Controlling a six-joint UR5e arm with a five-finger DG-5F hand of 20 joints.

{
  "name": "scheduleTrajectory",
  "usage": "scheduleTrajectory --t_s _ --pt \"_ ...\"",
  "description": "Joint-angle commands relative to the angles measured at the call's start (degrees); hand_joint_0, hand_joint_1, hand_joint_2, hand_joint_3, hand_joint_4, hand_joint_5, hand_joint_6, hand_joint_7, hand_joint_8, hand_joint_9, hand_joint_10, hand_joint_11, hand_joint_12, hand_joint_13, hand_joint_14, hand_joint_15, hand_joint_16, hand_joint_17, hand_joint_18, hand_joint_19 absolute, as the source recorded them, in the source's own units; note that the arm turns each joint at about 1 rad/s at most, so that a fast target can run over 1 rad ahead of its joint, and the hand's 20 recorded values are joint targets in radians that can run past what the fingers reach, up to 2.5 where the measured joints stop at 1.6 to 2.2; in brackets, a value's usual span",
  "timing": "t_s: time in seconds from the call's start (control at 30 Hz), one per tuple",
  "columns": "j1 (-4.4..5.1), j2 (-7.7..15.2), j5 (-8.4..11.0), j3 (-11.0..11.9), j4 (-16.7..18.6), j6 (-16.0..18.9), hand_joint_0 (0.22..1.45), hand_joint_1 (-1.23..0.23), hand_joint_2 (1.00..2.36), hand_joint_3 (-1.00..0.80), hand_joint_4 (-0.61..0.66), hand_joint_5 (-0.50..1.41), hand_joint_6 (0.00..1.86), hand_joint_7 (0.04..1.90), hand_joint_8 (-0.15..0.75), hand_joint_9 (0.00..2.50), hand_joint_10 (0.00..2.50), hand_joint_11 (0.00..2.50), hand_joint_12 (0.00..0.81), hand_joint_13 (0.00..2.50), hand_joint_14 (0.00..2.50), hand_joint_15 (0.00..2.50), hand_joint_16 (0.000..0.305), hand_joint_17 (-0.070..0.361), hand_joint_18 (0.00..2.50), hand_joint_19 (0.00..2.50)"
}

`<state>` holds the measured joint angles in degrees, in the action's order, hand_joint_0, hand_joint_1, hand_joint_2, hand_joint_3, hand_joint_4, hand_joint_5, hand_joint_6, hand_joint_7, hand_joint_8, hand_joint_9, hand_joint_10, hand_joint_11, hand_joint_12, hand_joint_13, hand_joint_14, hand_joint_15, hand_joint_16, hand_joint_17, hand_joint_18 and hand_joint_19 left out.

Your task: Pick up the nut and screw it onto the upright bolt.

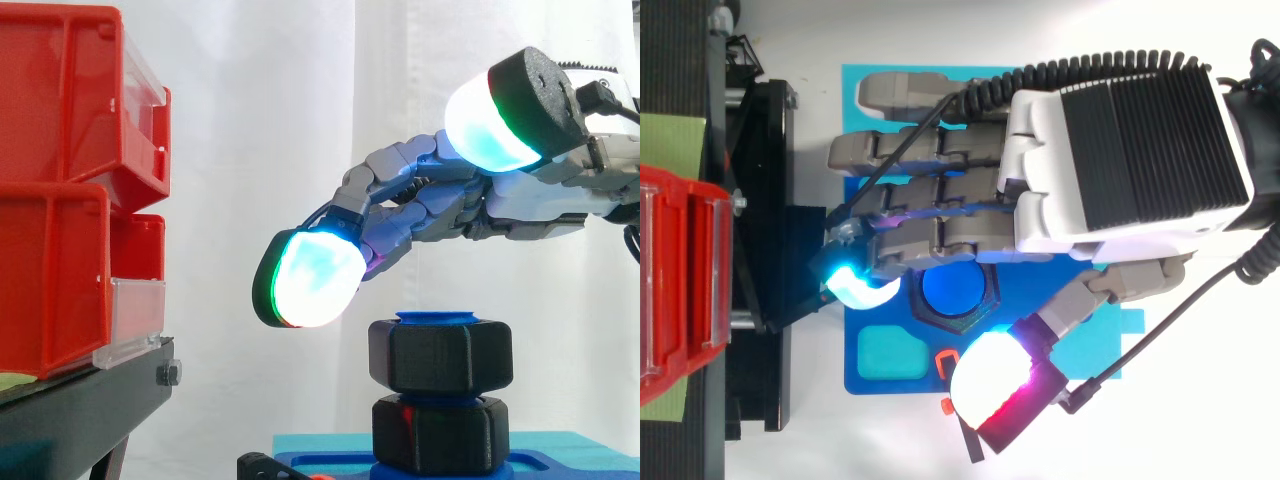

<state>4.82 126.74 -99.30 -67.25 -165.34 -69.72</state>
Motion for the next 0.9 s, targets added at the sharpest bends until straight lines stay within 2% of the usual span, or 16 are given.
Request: scheduleTrajectory --t_s 0.0,0.47,0.87 --pt "0.01 0.0 0.08 -0.1 0.0 0.0 0.47 -0.03 1.0 -0.5 0.16 -0.15 0.5 0.69 0.24 0.41 0.0 0.0 0.343 0.14 0.0 0.0 0.043 0.097 0.0 0.0" --pt "-0.08 0.0 0.08 -0.1 -0.8 -0.1 0.47 -0.07 1.0 -0.5 0.2 -0.12 0.5 0.84 0.268 0.5 0.0 0.0 0.342 0.21 0.0 0.0 0.041 0.093 0.0 0.0" --pt "-0.51 0.0 -0.01 -0.1 -0.8 -0.1 0.48 -0.09 1.0 -0.5 0.21 -0.11 0.5 0.89 0.276 0.55 0.0 0.0 0.339 0.28 0.0 0.0 0.04 0.089 0.0 0.0"
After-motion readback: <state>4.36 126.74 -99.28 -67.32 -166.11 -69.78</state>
